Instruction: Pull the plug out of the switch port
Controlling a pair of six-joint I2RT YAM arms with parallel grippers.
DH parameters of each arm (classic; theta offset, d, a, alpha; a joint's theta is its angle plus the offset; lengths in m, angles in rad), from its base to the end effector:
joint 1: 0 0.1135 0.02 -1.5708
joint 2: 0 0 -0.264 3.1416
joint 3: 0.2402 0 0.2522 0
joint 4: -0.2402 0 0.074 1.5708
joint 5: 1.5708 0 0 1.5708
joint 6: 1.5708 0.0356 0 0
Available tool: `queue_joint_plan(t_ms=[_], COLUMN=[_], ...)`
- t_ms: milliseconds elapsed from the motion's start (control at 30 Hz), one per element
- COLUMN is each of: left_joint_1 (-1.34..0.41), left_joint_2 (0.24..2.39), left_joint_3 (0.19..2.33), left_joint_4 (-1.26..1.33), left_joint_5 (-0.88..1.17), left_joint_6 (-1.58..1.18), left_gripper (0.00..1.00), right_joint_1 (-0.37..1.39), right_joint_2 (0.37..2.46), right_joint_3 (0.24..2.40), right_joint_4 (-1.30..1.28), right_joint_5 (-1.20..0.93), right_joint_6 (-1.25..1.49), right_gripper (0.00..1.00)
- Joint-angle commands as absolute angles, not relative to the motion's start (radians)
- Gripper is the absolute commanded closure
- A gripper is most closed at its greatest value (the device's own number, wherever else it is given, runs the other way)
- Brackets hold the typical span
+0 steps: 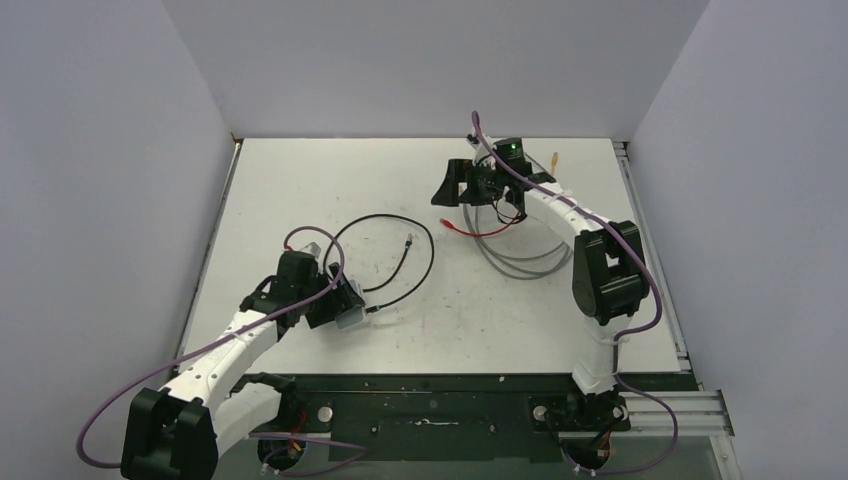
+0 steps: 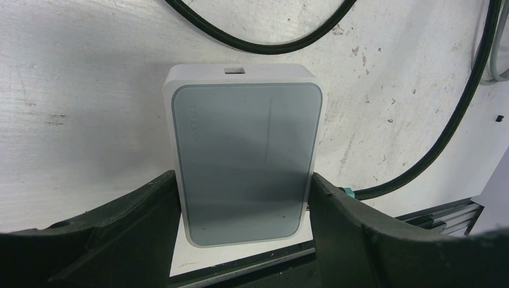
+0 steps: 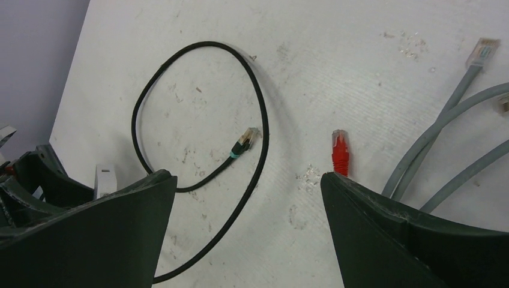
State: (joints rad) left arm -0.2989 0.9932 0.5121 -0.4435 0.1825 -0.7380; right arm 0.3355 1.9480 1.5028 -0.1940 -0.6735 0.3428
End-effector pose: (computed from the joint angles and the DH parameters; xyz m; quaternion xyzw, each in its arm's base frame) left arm 0.1762 -0.0611 0.1875 -0.1774 0.9279 -0.2317 0.2318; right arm 0.4137 0.1678 0.2469 -0.1453 0.8438 0.4194 0.3016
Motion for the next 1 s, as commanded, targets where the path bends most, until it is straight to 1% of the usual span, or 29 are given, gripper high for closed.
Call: queue_joint_plan(t_ms=[0, 300, 467, 767, 833, 967], left_joint_1=[-0.291, -0.288, -0.287, -0.287, -0.287, -0.287], left_joint_2=[0.988, 0.996, 0.999, 1.002, 1.002, 1.0], left_joint_3=[0.559, 0.567, 0.567, 0.575, 0.575, 0.575], left_joint_4=[-0.387, -0.396, -0.393, -0.39, -0.392, -0.392], left_joint_5=[0.177, 0.172, 0.171, 0.172, 0.172, 0.173], left_joint_6=[-0.731, -0.738, -0.748, -0.752, -0.754, -0.757], left_gripper=[1.0, 1.0, 1.0, 1.0, 1.0, 1.0], right_joint_1=[0.379, 0.527, 0.598, 0.664, 0.674, 0.695], right_joint_2=[1.854, 1.843, 1.849, 1.884, 1.896, 1.916], right_joint_3=[1.493, 1.533, 1.527, 1.505, 1.513, 1.525], right_joint_4=[-0.226, -0.36, -0.39, -0.387, -0.397, -0.417], right_joint_5=[-0.739, -0.774, -0.791, -0.849, -0.863, -0.868], right_joint_6=[0.348, 0.302, 0.306, 0.333, 0.332, 0.331], right_gripper=[0.06, 0.05, 0.04, 0.01, 0.03, 0.03])
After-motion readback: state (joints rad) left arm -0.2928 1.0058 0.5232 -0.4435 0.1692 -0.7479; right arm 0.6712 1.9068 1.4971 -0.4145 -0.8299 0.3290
